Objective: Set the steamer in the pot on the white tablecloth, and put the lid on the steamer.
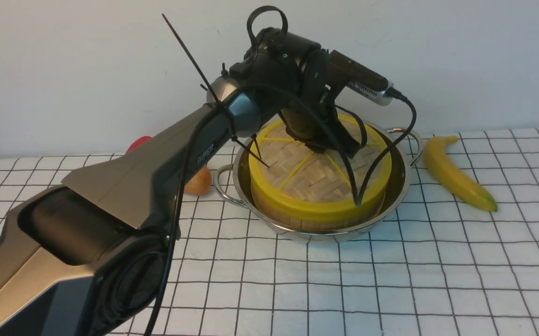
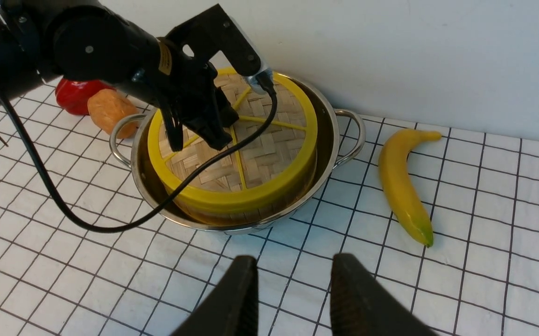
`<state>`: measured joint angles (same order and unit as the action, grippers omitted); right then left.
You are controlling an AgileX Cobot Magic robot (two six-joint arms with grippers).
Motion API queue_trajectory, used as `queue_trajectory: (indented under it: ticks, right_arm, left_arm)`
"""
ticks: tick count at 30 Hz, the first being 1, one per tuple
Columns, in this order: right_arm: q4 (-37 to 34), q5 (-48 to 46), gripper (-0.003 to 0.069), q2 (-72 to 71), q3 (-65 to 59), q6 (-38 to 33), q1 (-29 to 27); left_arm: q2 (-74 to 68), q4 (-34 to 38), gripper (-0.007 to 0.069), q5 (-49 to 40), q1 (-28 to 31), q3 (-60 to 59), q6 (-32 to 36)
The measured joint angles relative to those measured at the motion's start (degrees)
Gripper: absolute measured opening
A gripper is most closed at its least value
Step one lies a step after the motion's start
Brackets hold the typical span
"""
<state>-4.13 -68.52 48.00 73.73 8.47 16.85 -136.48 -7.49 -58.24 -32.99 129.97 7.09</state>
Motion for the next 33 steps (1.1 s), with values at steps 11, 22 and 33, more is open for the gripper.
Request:
queue_trajectory:
  ticks: [11, 22, 33]
  right_arm:
    - [0.0, -0.9, 0.024, 0.0, 0.0, 0.0, 0.0]
    - [0.0, -0.9, 0.024, 0.0, 0.0, 0.0, 0.0]
    - [0.7, -0.9, 0.024, -0.1, 0.0, -3.6, 0.0]
  left_arm:
    - [-0.5, -0.2, 0.0121, -0.2, 0.0, 0.6, 0.0]
    - [1.5, -1.0, 0.049, -5.9, 0.3, 1.2, -0.1]
    - [17.9, -0.6, 0.0309, -11.1, 0.3, 1.1, -2.5]
